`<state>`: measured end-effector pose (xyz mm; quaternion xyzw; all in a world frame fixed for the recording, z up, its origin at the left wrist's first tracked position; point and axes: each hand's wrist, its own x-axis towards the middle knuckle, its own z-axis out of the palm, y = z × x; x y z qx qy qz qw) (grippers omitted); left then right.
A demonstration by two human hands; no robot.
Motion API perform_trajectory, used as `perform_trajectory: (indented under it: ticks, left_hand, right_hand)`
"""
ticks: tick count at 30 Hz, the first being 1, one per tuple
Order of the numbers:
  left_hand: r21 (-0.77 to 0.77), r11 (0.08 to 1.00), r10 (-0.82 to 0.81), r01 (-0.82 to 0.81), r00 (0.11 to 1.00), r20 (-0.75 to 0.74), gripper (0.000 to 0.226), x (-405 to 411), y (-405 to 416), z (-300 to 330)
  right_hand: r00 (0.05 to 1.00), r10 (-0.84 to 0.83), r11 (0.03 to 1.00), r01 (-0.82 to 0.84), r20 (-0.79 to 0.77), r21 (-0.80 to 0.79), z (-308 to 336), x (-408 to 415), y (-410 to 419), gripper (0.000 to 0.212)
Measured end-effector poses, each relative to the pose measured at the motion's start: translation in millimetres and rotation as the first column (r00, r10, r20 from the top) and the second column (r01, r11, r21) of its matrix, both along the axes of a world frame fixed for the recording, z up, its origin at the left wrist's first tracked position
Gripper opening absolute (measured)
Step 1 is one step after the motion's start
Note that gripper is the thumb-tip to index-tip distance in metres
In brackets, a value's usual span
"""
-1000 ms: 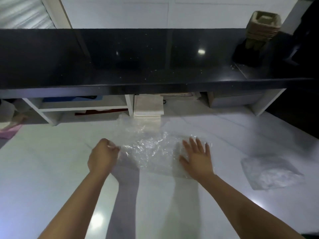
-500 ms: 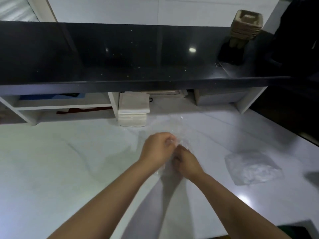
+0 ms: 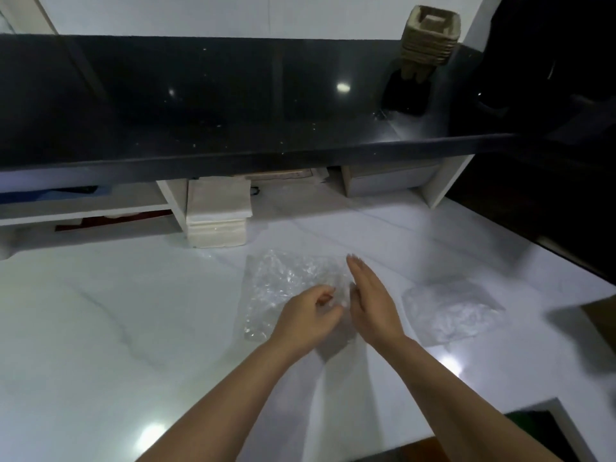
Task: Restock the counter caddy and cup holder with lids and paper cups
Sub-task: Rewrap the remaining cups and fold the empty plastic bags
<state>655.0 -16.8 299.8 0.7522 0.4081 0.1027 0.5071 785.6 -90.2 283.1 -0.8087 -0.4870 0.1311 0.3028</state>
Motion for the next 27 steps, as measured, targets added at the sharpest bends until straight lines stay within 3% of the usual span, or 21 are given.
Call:
perform_trajectory:
  ticks: [2,4,8,12,17,27]
  left_hand:
    - [0.137,0.981,0.115,-0.135,0.983,0.144,0.03,-6.7,8.3,0.5]
    - [0.292,0.933,0.161,-0.209,0.97,0.182,0.025,-16.4,21.9,-6.1]
    - [0.598,0.801,0.069,-0.023,0.996,-0.054,0.056,-37.4,52.0,-44.7]
    - [0.556,0.798,-0.012,0.233,0.928,-0.373,0.068,-46.2,53.8,-67.8]
    - [0.552,0.764,-0.024,0.333,0.871,-0.491,0.086,-51.6,55.0,-74.1]
    - [0.548,0.756,0.01,0.359,0.83,-0.557,0.084,-43.0,52.7,-67.9]
  right_hand:
    - [0.993,0.04,0.998,-0.046,0.108,0.052,1.9,2.9,1.7,0.047]
    - [0.974,0.072,0.994,-0.088,0.213,0.07,3.6,4.4,6.0,0.048]
    - [0.89,0.248,0.968,-0.247,0.383,-0.053,6.1,-3.1,23.4,0.051]
    - [0.801,0.441,0.876,-0.287,0.404,-0.387,-12.7,-18.2,32.6,0.076]
    - [0.835,0.491,0.805,-0.328,0.247,-0.494,-29.1,-13.3,23.1,0.108]
    - [0.823,0.502,0.812,-0.345,0.264,-0.47,-39.8,-1.7,22.5,0.093]
